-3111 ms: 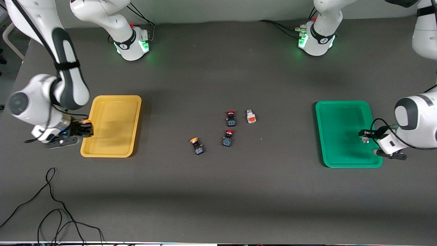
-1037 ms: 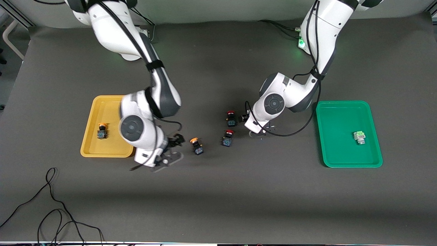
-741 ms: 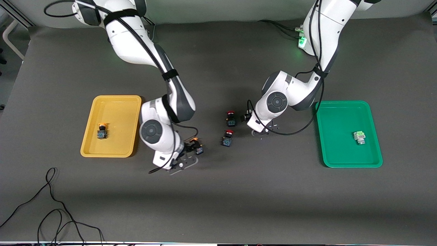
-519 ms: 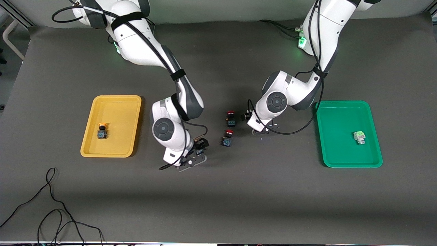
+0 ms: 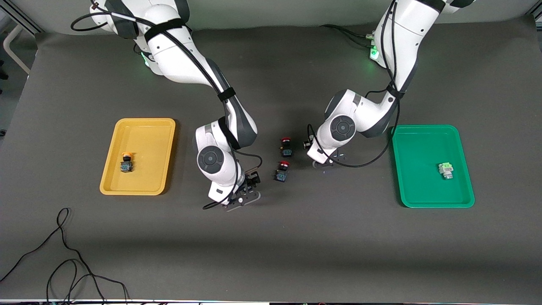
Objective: Place green and yellow buttons in trays
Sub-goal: 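Grasp the orange button with the left gripper while the right gripper grasps another yellow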
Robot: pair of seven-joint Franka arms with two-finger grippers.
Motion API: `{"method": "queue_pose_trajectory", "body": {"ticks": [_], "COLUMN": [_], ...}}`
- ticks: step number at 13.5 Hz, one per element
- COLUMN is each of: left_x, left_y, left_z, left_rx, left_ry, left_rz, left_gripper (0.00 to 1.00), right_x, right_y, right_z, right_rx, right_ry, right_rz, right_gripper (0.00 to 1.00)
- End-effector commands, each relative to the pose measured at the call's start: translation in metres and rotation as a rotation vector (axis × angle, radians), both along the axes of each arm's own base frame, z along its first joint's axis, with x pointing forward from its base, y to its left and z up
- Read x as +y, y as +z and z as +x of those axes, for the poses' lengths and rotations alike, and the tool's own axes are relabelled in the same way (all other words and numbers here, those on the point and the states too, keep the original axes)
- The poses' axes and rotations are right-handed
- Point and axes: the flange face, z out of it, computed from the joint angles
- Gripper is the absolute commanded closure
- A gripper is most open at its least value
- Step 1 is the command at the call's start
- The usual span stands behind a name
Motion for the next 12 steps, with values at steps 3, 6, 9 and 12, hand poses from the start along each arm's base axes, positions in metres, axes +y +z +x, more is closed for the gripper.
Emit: {"method": "queue_pose_trajectory", "body": {"ticks": [3, 6, 9, 12], "left_x": [0.002, 0.031, 0.077, 0.132], "left_y": [-0.002, 0.045, 0.123, 0.168], "left_z": [-0.001, 0.021, 0.052, 0.082], "left_rx": [-0.012, 0.010, 0.072, 0.086], "left_ry": [0.012, 0.044, -0.019, -0.117], "left_rz": [0.003, 0.021, 0.140, 0.156], "left_gripper": [1.00, 1.00, 1.00, 1.00], "right_x": [0.015, 0.015, 0.011, 0.004], "right_y": [-0.022, -0.020, -0.012, 0.013], "right_z": [-0.009, -0.008, -0.003, 0.001], "right_rx": [-0.027, -0.028, -0.038, -0.009], "right_ry": [-0.030, -0.030, -0.034, -0.041], "right_rz": [-0.008, -0.008, -0.004, -0.003], "right_gripper": [0.38, 0.73, 0.80, 0.81]}}
